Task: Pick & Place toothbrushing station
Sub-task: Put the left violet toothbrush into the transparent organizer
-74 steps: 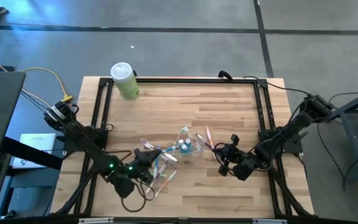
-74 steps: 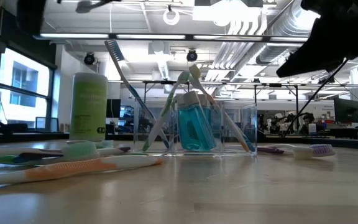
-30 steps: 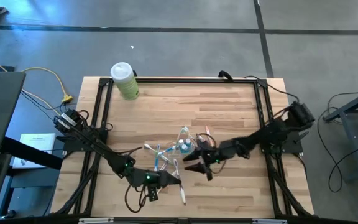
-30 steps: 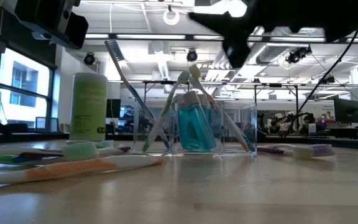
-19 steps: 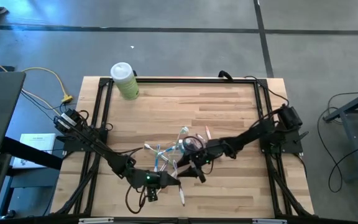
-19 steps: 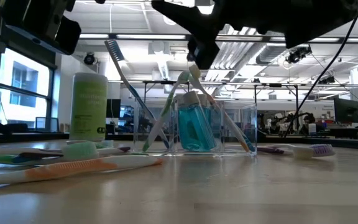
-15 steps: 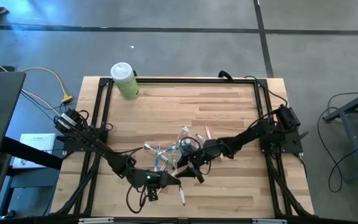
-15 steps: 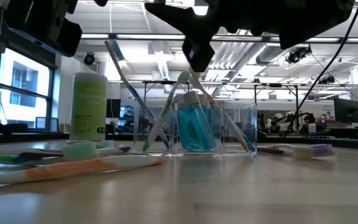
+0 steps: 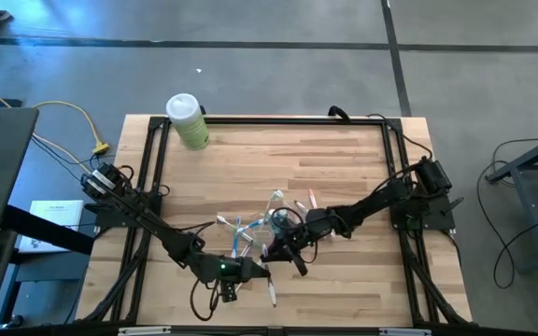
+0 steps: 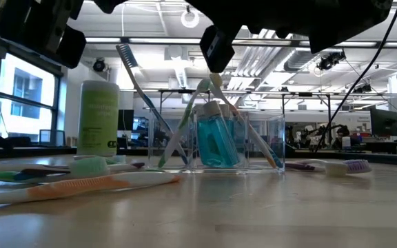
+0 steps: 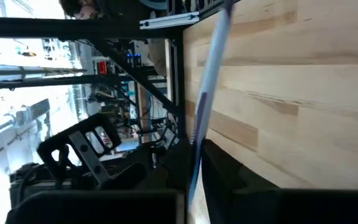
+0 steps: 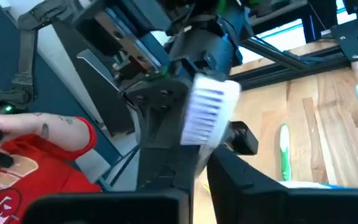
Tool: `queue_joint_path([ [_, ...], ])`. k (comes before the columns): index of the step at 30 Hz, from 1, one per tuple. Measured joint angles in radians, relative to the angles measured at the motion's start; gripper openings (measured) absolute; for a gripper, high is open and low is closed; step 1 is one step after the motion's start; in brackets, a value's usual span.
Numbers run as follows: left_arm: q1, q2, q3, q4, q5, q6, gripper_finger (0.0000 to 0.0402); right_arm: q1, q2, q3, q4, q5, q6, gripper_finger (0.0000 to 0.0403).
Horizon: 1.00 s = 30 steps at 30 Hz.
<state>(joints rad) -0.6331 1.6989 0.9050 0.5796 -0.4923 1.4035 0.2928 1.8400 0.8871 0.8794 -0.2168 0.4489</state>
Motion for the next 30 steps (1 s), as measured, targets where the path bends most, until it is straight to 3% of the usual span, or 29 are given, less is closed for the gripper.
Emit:
queue_joint_path([
  [10,0.000,0.000,0.000,-0.028,-0.013,-0.148,0.0114,0.002,-0.002,0.000,-0.004,-0.002,-0.050,0.0009],
  [18,-0.022,0.000,0.000,-0.059,-0.125,-0.260,0.0123,0.009,-0.056,0.001,-0.168,0.054,-0.084,0.0008],
  [21,-0.037,-0.003,0.003,-0.087,-0.221,-0.406,0.0123,0.035,-0.099,-0.004,-0.274,0.144,-0.131,0.0008],
  [30,-0.073,-0.008,-0.032,-0.119,-0.341,-0.684,0.0124,0.186,-0.325,-0.002,-0.566,0.661,-0.251,0.0010],
])
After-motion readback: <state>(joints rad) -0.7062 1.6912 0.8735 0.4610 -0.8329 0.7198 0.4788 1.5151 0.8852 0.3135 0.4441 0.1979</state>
